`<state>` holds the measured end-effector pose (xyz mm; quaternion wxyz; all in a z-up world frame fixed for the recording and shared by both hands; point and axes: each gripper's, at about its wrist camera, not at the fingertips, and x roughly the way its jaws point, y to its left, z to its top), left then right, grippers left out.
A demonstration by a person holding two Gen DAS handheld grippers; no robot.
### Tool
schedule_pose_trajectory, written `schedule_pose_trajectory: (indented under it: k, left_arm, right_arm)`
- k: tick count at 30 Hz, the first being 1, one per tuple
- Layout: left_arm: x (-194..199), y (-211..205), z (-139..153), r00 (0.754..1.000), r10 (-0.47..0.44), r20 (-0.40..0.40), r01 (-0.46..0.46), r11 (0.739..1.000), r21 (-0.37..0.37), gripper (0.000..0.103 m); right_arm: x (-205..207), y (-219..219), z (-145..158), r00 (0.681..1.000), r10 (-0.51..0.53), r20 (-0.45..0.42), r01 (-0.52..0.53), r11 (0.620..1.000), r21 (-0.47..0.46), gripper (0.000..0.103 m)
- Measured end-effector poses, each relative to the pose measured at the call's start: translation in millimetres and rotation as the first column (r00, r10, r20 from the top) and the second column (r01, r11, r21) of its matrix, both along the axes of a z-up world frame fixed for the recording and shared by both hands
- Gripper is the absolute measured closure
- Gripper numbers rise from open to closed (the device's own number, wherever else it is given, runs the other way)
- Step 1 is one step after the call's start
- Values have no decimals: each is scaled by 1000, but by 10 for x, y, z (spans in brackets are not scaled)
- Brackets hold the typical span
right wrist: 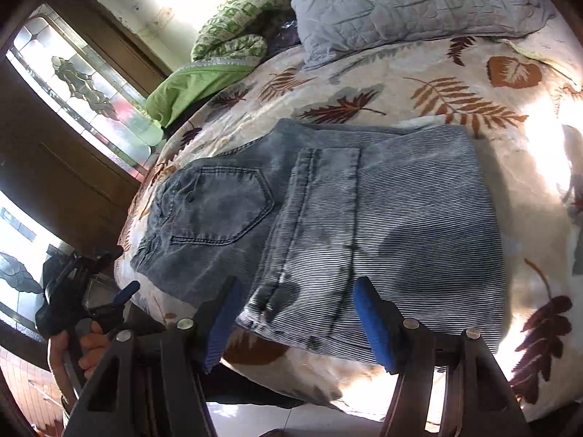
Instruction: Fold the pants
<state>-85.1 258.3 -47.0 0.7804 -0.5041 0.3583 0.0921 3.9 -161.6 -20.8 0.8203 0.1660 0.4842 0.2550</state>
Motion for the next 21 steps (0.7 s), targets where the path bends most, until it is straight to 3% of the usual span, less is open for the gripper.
schedule_pose_trajectory:
  k: [3, 5, 10, 15, 17, 19, 21]
  left_arm:
    - [71, 22, -102, 999, -33, -13, 32, 999, -25, 30]
    - [122, 31, -195, 999, -46, -24, 45, 996, -74, 30]
    - [162, 153, -376, 998, -58, 23, 62, 967, -245, 30]
    - [215, 224, -328, 998, -39, 57, 53, 965, -256, 31]
    - [250, 258, -312, 998, -28, 63, 43, 967, -252, 39]
    - [304, 249, -314, 999, -45, 30, 51, 975, -216, 71]
    - [327, 235, -342, 999, -51, -3, 50, 981, -186, 82]
  right_arm:
    - [67, 214, -93, 997, 53, -48, -50, 997, 66, 35]
    - [143, 315, -340, 987, 67, -144, -62, 997, 35, 35]
    - [114, 288, -320, 989, 59, -133, -51, 997, 63, 35]
    - [83, 301, -342, 993, 52, -110, -46, 997, 63, 35]
    - [74, 314, -333, 993, 56, -100, -51, 997, 53, 35]
    - [75, 284, -322, 993, 58, -102, -52, 997, 58, 35]
    - [83, 258, -336, 992, 53, -111, -44, 996, 78, 35]
